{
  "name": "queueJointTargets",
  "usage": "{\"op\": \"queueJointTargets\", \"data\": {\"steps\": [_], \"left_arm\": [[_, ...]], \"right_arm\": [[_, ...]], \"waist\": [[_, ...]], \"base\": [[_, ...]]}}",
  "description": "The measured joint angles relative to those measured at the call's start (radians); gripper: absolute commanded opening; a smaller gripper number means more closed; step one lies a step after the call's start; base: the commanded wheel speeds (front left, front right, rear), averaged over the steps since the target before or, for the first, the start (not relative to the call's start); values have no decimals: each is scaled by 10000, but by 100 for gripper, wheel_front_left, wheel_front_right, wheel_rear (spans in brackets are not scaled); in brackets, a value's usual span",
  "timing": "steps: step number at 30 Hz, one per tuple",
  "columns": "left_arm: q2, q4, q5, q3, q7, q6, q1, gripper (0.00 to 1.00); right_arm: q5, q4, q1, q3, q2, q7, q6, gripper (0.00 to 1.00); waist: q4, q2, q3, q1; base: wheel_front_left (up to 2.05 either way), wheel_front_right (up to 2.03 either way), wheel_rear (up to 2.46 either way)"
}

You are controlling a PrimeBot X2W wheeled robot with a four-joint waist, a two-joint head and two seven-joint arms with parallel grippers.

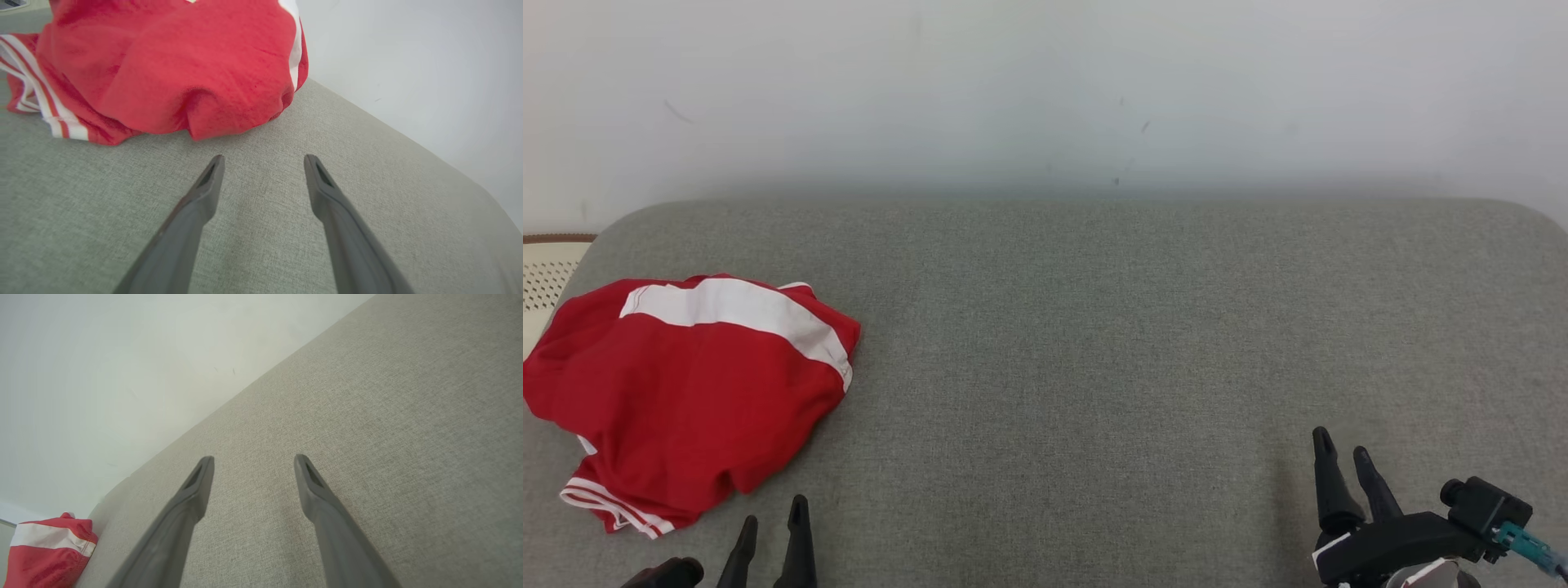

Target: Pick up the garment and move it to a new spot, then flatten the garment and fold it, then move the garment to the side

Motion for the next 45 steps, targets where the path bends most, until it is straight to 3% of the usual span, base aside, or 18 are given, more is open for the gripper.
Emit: {"op": "queueJointTargets", "data": {"steps": [18, 26, 45], "left_arm": [[140, -163, 1714, 17, -445, 614, 7, 100], [96, -230, 2414, 159, -614, 525, 35, 100], [180, -265, 4242, -52, -978, 775, 282, 100]], "right_arm": [[-1592, 523, -220, 961, -324, -466, 0, 100], [-2719, 495, -271, 575, -320, -652, 0, 100], [-4771, 293, 12, 8, -38, -1070, 0, 100]], "waist": [[-42, 0, 34, 0], [-81, 0, 24, 0], [-276, 0, -36, 0]], "base": [[0, 0, 0], [0, 0, 0], [0, 0, 0]]}}
